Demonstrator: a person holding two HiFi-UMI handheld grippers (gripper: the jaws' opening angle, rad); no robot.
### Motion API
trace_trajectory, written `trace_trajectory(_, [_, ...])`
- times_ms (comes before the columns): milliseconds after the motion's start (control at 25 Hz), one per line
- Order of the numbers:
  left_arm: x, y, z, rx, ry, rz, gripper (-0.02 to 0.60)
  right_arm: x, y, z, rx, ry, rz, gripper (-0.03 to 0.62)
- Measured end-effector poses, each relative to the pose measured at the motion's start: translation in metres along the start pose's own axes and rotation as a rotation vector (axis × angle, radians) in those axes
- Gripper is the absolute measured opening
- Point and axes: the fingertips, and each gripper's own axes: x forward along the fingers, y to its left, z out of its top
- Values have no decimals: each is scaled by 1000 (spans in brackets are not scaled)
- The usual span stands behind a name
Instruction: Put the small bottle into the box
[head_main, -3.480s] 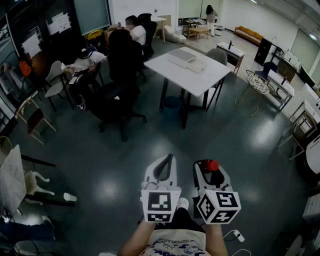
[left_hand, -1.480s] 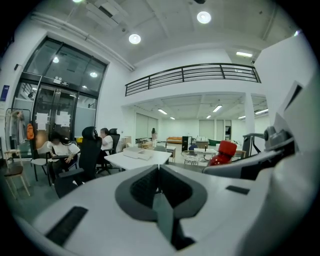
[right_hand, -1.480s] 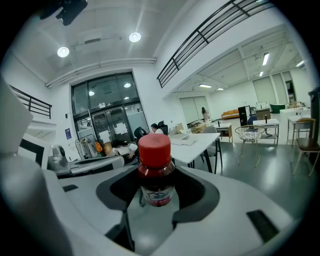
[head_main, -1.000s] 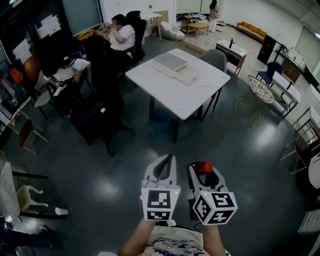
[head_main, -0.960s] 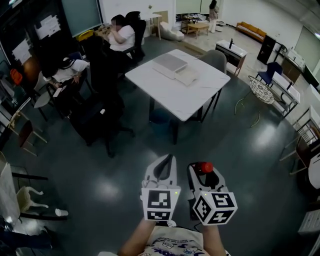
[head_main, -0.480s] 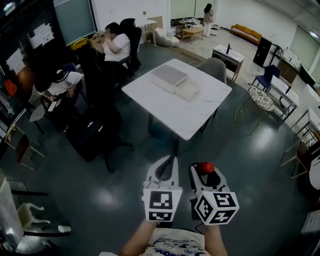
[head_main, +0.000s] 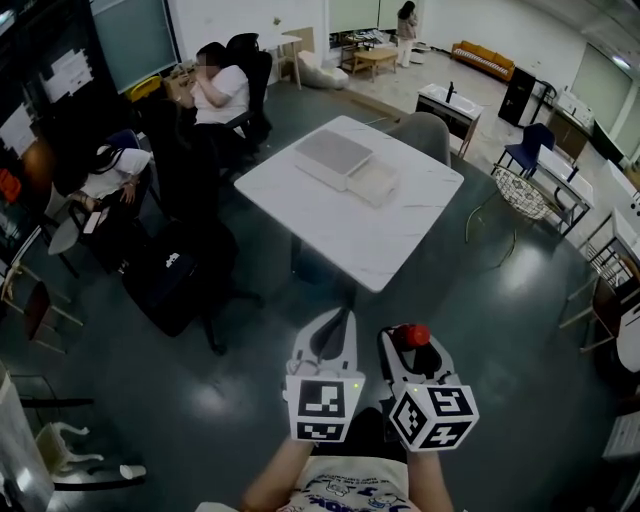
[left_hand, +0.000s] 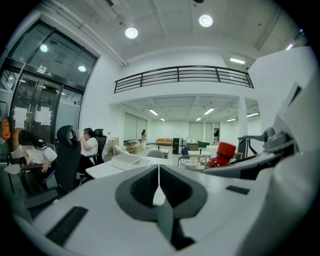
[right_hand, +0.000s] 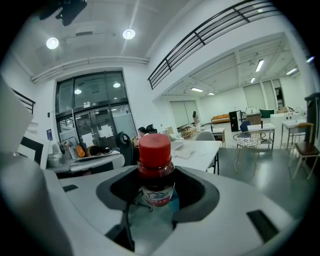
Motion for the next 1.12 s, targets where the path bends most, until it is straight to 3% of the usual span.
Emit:
trace_trajectory(360, [33, 6, -5, -24, 28, -8, 20, 26, -17, 4, 3, 29, -15, 229])
trace_trajectory(1120, [160, 43, 25, -27, 28, 72, 20, 146, -70, 64, -18, 42, 71, 229])
